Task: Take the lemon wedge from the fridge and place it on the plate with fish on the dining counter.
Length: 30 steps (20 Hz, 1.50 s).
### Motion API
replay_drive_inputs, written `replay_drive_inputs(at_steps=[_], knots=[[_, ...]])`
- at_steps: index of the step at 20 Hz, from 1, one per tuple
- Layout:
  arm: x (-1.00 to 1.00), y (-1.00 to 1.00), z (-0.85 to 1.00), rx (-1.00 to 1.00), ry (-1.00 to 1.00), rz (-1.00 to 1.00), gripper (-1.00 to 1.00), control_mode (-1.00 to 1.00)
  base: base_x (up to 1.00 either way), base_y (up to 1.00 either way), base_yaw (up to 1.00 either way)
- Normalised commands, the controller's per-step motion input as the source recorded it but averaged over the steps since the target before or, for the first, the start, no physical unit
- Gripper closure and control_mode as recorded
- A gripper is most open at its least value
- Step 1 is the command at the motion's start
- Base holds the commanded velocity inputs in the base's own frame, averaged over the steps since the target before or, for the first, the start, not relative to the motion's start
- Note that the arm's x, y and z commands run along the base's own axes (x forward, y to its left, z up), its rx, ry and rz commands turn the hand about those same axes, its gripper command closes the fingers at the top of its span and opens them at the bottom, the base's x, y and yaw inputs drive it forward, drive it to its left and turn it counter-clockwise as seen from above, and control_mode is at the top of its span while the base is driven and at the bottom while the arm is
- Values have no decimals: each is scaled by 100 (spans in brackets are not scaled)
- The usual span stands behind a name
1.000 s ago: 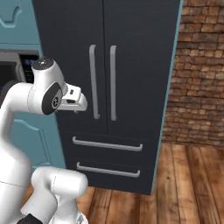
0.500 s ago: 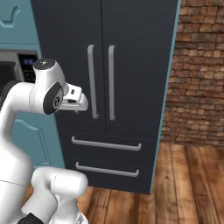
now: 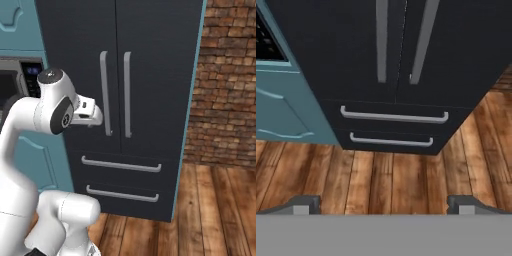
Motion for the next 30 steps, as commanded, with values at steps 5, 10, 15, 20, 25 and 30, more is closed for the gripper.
replay_drive_inputs(at_steps=[5,10,15,20,25,30], knots=[[48,2,0,0,-28,0,-100,-100,0,0,0],[65,11,1,0,-22,0,-100,-100,0,0,0],[83,5,5,6,-13,0,-100,-100,0,0,0],[88,20,0,12,-9,0,-100,-100,0,0,0],[58,4,0,1,-2,-4,-100,-100,0,0,0],[59,12,0,-2,3,-8,-100,-100,0,0,0]])
